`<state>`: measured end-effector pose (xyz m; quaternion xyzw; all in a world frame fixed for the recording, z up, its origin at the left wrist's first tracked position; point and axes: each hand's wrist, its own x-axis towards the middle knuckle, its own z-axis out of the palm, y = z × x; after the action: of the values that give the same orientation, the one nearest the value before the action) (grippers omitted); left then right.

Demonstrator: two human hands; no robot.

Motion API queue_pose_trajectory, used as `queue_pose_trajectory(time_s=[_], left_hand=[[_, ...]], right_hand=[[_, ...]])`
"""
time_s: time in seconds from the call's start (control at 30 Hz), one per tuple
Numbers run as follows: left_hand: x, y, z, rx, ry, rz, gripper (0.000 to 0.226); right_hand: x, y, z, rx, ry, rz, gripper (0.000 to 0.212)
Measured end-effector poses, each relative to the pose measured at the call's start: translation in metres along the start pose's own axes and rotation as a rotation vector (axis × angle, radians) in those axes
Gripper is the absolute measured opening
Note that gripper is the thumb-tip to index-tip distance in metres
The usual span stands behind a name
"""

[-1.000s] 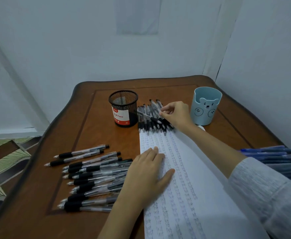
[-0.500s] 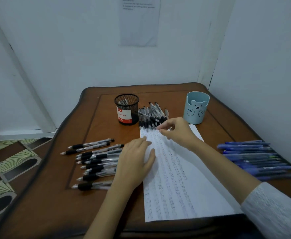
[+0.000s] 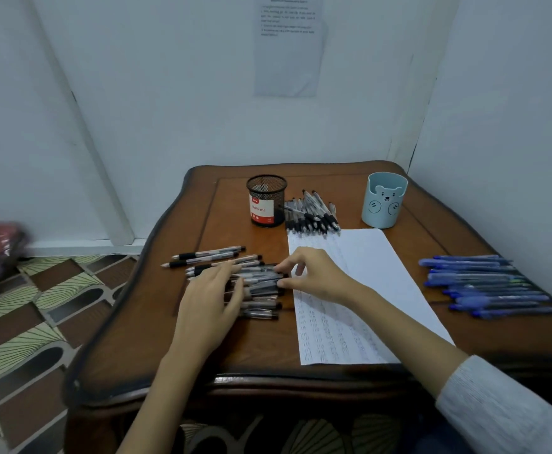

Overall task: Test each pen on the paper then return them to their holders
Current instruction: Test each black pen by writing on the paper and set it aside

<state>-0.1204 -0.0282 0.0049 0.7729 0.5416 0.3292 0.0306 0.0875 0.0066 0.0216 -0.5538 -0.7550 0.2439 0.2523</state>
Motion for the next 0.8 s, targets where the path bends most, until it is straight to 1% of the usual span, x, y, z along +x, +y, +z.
queue_pose_trajectory(time_s=[0.2, 0.3, 0.37, 0.43, 0.53, 0.63, 0.67, 0.73, 0.8], left_hand=[[-0.002, 0.002, 0.000, -0.011, 0.018, 0.022, 0.025], [-0.002, 0.005, 0.001, -0.029, 0.022, 0.022, 0.026], [-0.003, 0.009, 0.003, -0.051, 0.023, 0.025, 0.026], [-0.004, 0.013, 0.007, -0.080, 0.029, 0.037, 0.026], [-0.006, 0.023, 0.014, -0.115, 0.007, 0.069, 0.029], [-0.006, 0.037, 0.022, -0.151, -0.059, 0.125, 0.030], [-0.006, 0.042, 0.025, -0.163, -0.086, 0.154, 0.033], [-0.005, 0.051, 0.032, -0.177, -0.136, 0.201, 0.035], [-0.005, 0.058, 0.039, -0.175, -0.191, 0.235, 0.037]], right_hand=[[-0.009, 0.002, -0.008, 0.014, -0.001, -0.052, 0.014], [-0.014, 0.004, -0.015, 0.137, 0.054, -0.047, 0.010], [-0.018, 0.004, -0.021, 0.334, 0.136, -0.003, 0.007], [-0.021, 0.007, -0.027, 0.588, 0.266, 0.080, 0.009], [-0.025, 0.013, -0.039, 1.024, 0.421, 0.180, 0.021], [-0.030, 0.020, -0.056, 1.504, 0.537, 0.287, 0.024], [-0.033, 0.024, -0.061, 1.618, 0.552, 0.313, 0.025], [-0.037, 0.033, -0.067, 1.696, 0.536, 0.341, 0.028], [-0.042, 0.041, -0.070, 1.686, 0.514, 0.371, 0.026]])
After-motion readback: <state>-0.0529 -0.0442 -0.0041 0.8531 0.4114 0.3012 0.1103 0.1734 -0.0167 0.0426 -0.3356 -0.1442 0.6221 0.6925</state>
